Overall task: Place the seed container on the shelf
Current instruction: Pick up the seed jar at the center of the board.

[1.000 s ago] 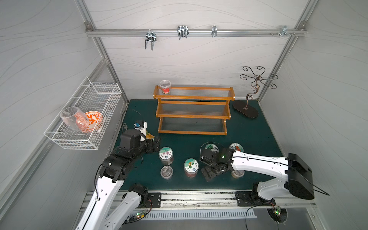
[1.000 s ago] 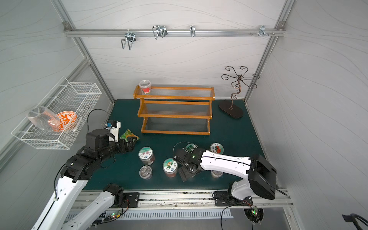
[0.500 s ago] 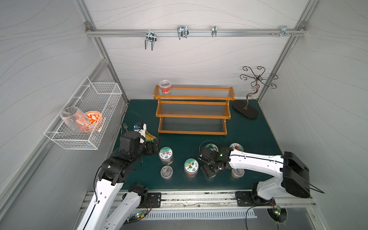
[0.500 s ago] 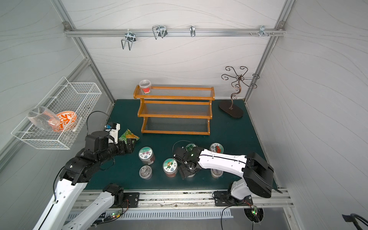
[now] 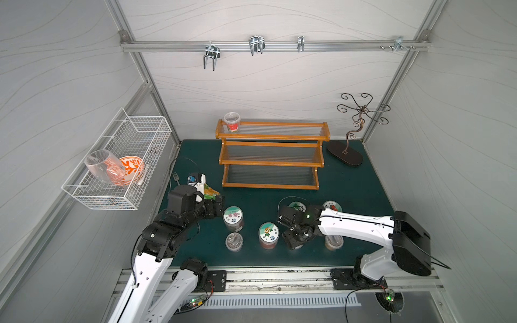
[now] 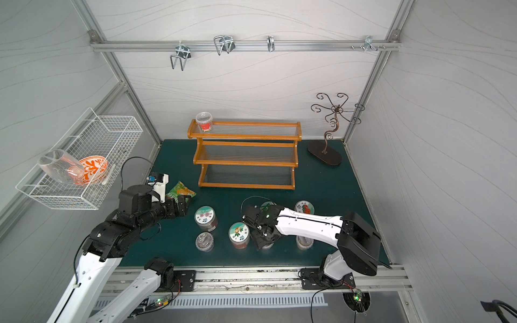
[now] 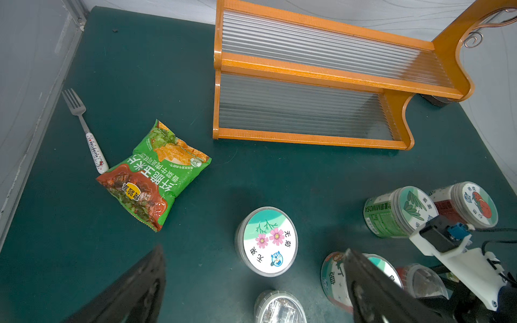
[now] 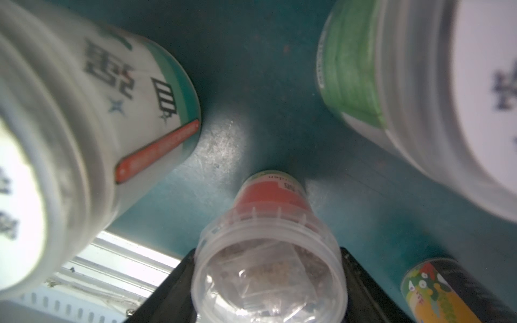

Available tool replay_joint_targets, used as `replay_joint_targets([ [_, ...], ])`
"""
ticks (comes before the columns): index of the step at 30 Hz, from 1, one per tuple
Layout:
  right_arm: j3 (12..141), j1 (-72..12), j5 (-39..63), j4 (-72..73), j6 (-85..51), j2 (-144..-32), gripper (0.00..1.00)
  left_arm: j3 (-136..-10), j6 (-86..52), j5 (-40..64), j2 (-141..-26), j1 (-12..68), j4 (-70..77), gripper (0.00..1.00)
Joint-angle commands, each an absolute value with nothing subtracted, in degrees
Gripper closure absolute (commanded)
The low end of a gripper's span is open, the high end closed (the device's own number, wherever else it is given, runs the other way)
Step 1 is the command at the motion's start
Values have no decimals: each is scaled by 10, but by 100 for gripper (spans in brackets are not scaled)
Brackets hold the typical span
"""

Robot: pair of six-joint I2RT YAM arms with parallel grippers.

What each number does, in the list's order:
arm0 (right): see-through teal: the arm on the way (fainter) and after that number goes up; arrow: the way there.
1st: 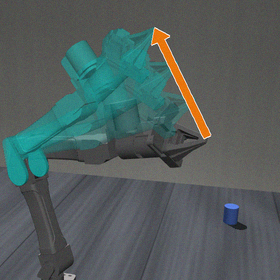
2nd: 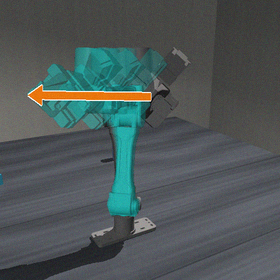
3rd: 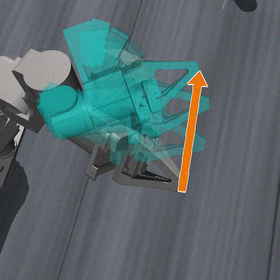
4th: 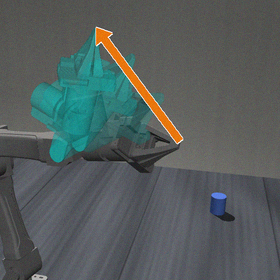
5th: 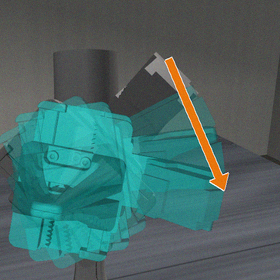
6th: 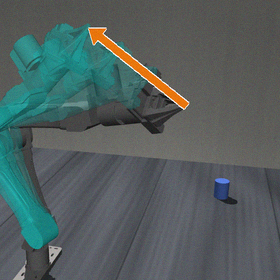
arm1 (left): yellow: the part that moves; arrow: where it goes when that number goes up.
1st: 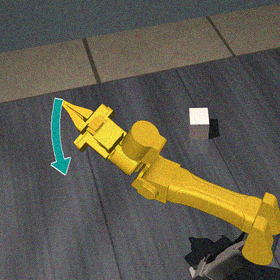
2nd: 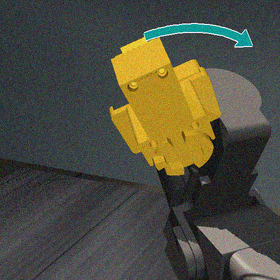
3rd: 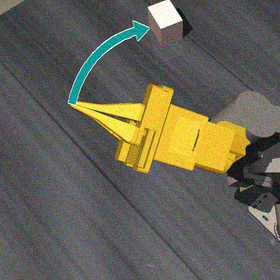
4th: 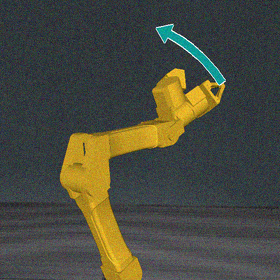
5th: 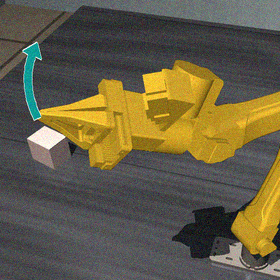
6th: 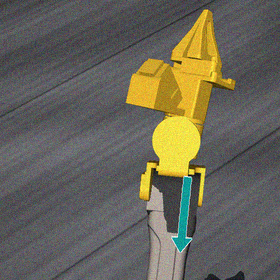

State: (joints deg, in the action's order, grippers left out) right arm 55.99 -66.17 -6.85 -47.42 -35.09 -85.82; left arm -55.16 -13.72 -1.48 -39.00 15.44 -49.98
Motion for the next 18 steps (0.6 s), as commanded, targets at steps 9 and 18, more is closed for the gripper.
replay_joint_targets([
  [9,662,-657,-66,-638,-328,-801,41,-543,-97,174,-365,158,-394,0],
  [18,854,-630,-70,-774,-255,-758,44,-502,-123,274,-351,244,-196,3],
])
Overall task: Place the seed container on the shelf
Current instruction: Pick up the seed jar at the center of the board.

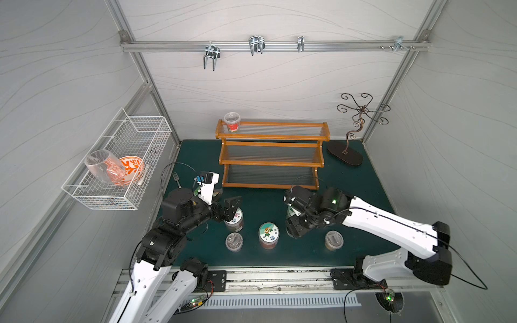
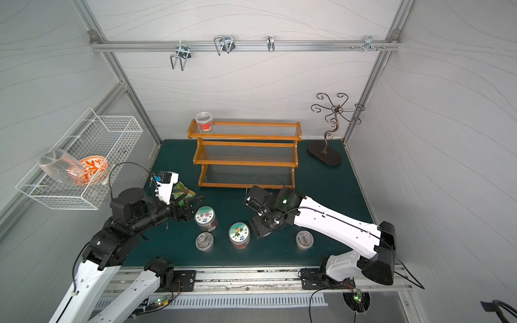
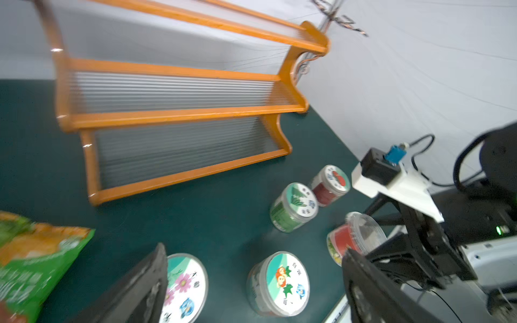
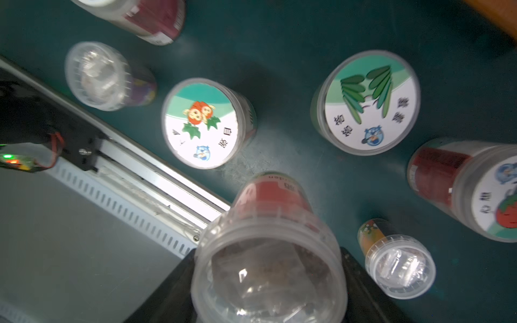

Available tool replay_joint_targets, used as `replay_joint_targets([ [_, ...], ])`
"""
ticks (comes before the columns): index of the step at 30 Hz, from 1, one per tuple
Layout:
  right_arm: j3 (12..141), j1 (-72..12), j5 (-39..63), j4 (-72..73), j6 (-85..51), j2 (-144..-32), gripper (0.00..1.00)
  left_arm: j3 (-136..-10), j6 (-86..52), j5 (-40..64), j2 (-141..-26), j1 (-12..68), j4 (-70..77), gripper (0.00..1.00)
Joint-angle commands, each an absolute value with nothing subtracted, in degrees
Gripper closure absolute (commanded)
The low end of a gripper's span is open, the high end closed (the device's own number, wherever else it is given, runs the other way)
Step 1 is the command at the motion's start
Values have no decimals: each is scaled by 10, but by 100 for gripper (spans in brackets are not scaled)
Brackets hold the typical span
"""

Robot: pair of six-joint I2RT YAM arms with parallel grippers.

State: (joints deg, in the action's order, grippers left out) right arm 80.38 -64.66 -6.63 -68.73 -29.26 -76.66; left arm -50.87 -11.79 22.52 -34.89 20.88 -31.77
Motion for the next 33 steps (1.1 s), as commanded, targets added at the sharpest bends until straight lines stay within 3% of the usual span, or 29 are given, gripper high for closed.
replay_joint_targets([
  [1,872,-624,-66,-786,-242,-761,44,-499,-115,264,-353,265,-181,3],
  [7,961,-577,-19,-825,-182,-766,45,-475,-42,197,-395,405,-95,4],
  [17,1027,-568,-14,-869,-170,-797,46,-415,69,143,-507,567,104,0],
  [33,1021,-568,19,-846,-170,-810,47,-390,15,159,-638,593,284,4],
])
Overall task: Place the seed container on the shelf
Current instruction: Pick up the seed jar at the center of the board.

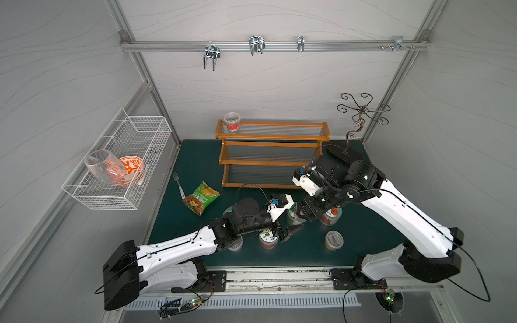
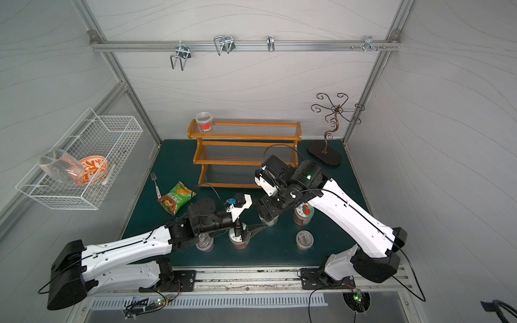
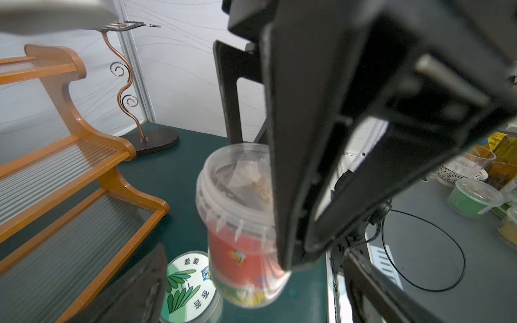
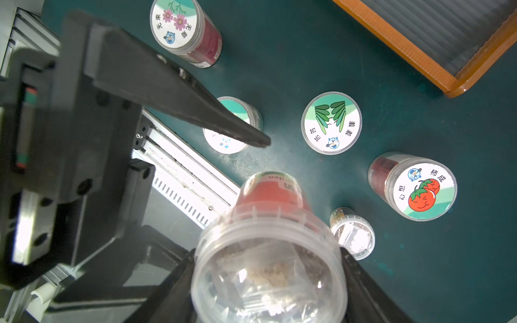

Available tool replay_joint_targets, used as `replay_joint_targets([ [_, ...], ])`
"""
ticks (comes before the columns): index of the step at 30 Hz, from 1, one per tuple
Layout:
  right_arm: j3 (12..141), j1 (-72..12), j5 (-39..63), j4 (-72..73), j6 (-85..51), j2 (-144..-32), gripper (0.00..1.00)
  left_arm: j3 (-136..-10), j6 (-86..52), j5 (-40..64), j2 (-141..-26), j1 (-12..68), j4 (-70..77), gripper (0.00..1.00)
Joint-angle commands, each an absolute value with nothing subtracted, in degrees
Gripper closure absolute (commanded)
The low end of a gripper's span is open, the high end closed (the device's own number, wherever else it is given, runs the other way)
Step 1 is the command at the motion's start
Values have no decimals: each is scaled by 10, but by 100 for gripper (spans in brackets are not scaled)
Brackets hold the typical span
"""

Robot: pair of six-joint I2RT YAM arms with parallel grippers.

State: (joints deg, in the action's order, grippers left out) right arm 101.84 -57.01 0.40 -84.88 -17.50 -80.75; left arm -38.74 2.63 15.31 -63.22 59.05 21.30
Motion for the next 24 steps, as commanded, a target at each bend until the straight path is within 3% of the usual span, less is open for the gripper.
replay_joint_targets([
  [1,1018,-568,21,-845,-170,-810,48,-388,14,162,-643,593,292,5],
  [16,1003,-568,36,-832,-175,-805,49,-371,8,181,-672,593,330,15],
  [24,994,-568,43,-824,-176,-804,48,-378,10,203,-676,593,329,34],
])
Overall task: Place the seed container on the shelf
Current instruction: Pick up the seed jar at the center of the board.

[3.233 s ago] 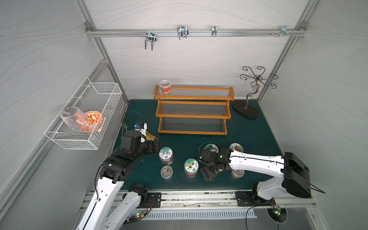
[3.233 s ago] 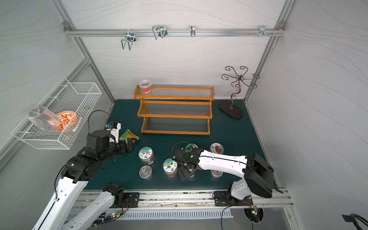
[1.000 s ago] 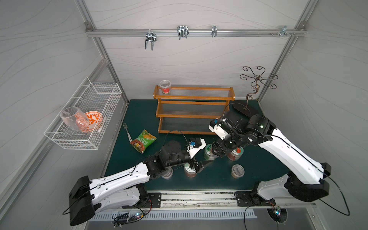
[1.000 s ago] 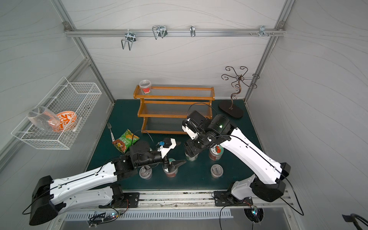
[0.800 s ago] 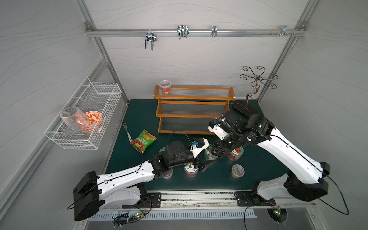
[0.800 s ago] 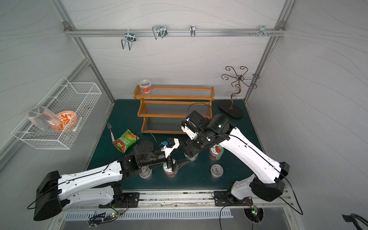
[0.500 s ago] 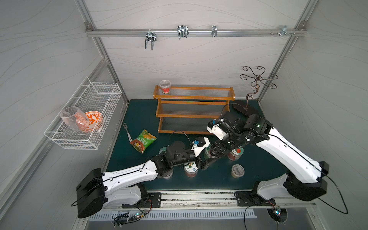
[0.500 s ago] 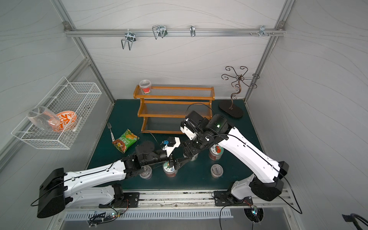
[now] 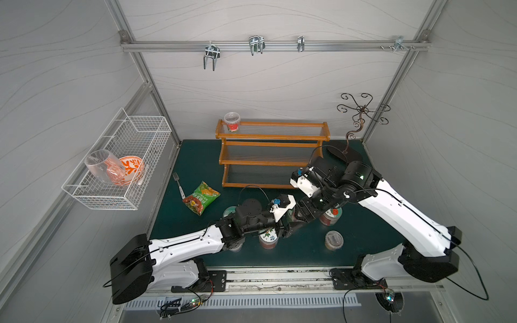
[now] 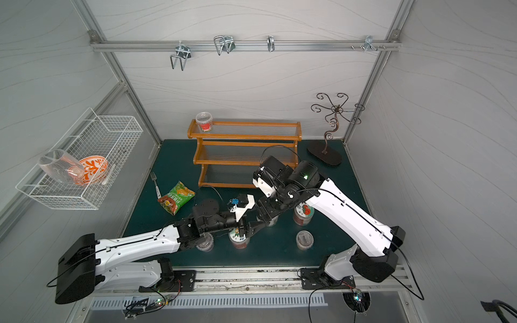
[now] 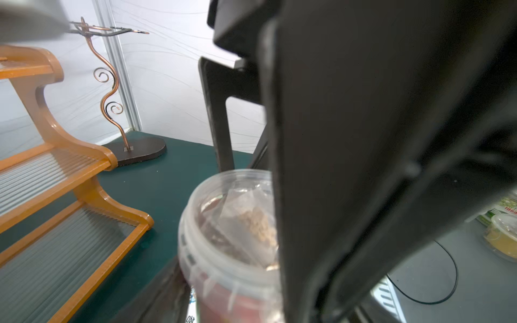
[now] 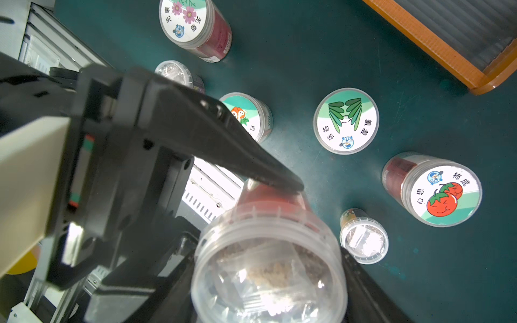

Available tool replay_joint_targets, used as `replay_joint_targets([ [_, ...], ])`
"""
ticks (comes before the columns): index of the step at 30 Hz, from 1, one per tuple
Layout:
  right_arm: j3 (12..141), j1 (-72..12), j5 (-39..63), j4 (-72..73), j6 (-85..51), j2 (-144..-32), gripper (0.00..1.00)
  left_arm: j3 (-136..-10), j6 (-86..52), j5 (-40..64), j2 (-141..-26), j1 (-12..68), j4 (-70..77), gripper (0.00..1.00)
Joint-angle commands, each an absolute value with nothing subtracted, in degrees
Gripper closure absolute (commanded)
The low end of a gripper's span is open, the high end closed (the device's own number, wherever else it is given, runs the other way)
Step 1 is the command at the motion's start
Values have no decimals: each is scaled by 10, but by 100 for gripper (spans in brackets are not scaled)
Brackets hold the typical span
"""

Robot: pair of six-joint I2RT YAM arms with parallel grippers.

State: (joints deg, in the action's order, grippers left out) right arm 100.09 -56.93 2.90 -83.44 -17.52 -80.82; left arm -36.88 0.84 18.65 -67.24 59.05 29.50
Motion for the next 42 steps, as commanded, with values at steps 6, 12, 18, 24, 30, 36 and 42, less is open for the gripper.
replay_joint_targets([
  [6,978,-568,56,-808,-181,-803,45,-378,7,204,-671,593,329,47],
  [12,978,-568,55,-799,-184,-802,31,-372,2,201,-666,593,340,51],
  [18,1007,-567,28,-781,-184,-794,5,-370,-9,181,-663,593,358,54],
  [24,1069,-554,-9,-766,-185,-778,1,-359,-10,110,-652,593,397,56],
  [30,1035,-537,-53,-703,-216,-705,1,-345,-7,-7,-644,593,459,55],
  [36,948,-518,-80,-650,-240,-624,1,-356,30,-149,-651,593,490,55],
  [42,869,-508,-70,-633,-263,-586,1,-400,74,-238,-687,569,520,52],
])
